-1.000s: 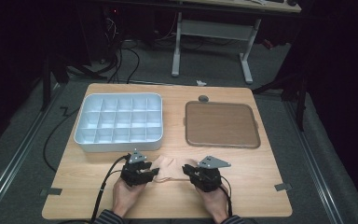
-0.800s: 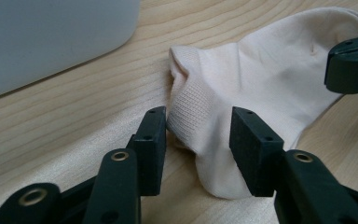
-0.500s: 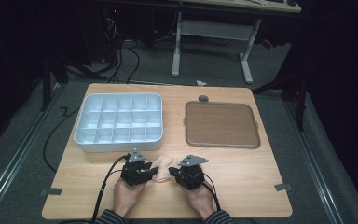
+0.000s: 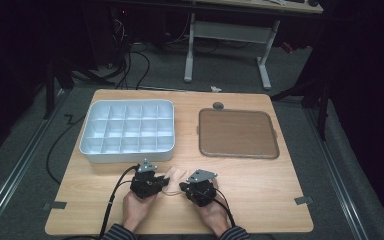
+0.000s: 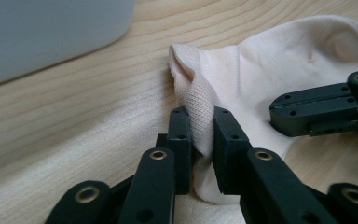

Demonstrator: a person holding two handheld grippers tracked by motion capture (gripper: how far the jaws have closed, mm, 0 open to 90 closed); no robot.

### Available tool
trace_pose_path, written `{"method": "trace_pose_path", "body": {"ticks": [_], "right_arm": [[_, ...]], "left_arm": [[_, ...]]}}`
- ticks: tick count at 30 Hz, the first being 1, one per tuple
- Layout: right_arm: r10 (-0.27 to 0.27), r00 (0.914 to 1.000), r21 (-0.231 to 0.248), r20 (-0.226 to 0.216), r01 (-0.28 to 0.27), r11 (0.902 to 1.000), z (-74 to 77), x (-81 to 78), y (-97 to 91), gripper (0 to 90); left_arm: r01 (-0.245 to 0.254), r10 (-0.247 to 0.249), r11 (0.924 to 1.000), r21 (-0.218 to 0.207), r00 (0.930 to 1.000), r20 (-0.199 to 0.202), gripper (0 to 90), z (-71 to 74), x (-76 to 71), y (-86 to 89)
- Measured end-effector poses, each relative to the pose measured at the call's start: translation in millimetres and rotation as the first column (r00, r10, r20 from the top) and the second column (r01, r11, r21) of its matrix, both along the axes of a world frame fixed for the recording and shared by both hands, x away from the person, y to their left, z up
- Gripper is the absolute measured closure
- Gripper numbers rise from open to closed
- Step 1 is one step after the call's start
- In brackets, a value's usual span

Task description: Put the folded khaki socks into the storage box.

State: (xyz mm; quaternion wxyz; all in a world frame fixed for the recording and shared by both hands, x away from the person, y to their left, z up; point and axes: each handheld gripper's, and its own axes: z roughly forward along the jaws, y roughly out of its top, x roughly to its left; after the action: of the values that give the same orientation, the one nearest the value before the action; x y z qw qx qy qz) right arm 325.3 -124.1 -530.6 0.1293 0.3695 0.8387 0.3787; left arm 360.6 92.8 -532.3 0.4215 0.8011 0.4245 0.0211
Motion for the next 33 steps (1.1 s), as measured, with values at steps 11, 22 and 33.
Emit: {"method": "trace_pose_path", "body": {"ticks": [11,22,33], "right_arm": [[0.005,0.9999,-0.008,-0.012,-0.005,1.0,1.2,0.6,0.2,89.1],[0.028,0.9993,-0.017,-0.024,-0.028,0.9995,2.6,3.6,7.0,89.6],[0.074,0.9957,0.005,-0.056,-0.074,0.9973,2.4,8.6,20.5,89.7]], "left_arm": [[0.015,-0.015,0.9967,-0.08,0.9999,0.001,82.4,7.8,-0.9,6.4],[0.072,-0.067,0.9956,-0.061,0.9948,0.076,82.1,28.3,-5.9,1.7],[0.12,-0.104,0.9824,-0.143,0.9884,0.11,82.7,38.1,-10.1,8.6]]}}
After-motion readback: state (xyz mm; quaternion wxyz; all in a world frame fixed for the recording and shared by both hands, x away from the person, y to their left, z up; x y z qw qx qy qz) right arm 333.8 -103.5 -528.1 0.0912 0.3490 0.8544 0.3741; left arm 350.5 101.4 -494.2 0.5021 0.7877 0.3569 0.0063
